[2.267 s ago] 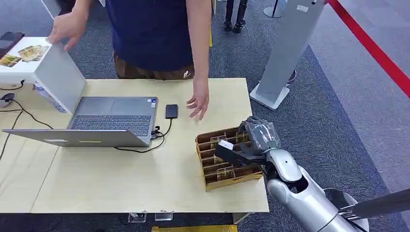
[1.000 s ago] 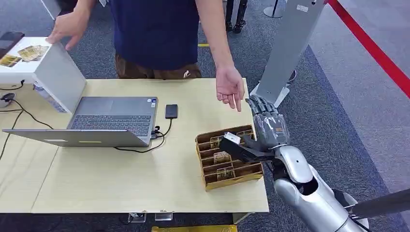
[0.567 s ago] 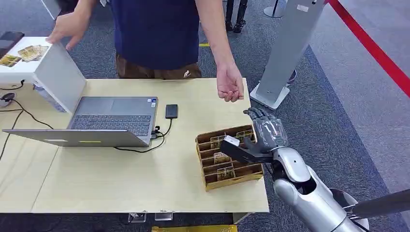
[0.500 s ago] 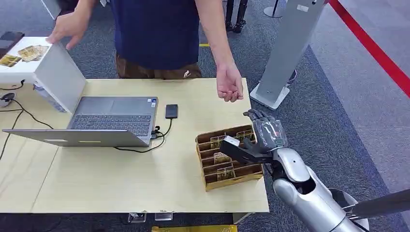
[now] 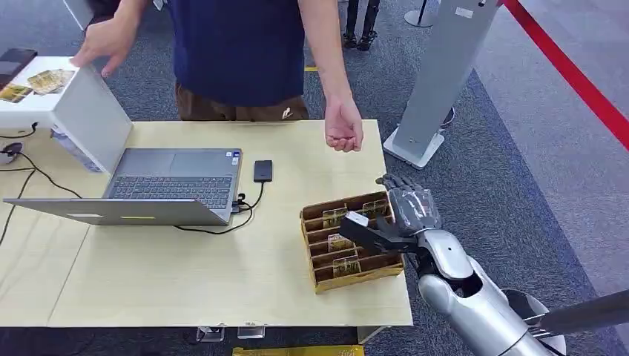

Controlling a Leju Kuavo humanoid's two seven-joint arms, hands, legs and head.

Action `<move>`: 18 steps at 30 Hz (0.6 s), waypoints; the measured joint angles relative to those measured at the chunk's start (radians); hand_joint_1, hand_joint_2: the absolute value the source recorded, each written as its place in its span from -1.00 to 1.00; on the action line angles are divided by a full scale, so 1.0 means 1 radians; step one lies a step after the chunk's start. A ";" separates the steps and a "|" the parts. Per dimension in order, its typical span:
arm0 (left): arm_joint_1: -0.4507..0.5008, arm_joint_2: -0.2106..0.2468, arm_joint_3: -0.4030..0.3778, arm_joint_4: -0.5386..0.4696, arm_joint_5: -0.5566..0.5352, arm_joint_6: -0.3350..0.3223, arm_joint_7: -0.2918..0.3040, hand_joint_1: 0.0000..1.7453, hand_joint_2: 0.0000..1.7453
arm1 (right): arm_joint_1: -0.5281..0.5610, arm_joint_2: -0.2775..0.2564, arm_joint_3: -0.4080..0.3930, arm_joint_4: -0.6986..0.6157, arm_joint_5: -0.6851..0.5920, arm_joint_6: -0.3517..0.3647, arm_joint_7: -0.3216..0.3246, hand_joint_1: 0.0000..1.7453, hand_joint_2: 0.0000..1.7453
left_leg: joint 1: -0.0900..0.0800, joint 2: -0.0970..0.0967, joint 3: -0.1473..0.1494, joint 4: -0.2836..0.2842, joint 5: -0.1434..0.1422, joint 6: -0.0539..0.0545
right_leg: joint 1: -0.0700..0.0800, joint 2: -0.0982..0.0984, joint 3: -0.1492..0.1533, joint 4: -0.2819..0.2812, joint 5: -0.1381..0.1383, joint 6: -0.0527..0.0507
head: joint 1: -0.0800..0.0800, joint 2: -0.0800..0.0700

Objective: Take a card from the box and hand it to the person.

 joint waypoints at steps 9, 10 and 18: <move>0.000 0.000 0.000 0.000 0.000 -0.006 0.000 -1.00 -1.00 | 0.001 0.000 -0.001 0.000 0.006 -0.001 0.009 0.00 1.00 | 0.000 0.000 0.000 0.000 0.000 0.000 | 0.000 0.000 0.000 0.000 0.000 0.000 | 0.000 0.000; 0.000 0.000 -0.001 0.000 0.000 -0.006 0.000 -1.00 -1.00 | 0.001 0.000 -0.002 0.000 0.006 -0.001 0.010 0.08 1.00 | 0.000 0.000 0.000 0.000 0.000 0.000 | 0.000 0.000 0.000 0.000 0.000 0.000 | 0.000 0.000; 0.000 0.000 -0.001 0.000 -0.002 -0.006 0.000 -1.00 -1.00 | 0.005 0.000 -0.006 -0.004 0.021 -0.001 0.012 0.18 1.00 | 0.000 0.000 0.000 0.000 0.000 0.000 | 0.000 0.000 0.000 0.000 0.000 0.000 | 0.000 0.000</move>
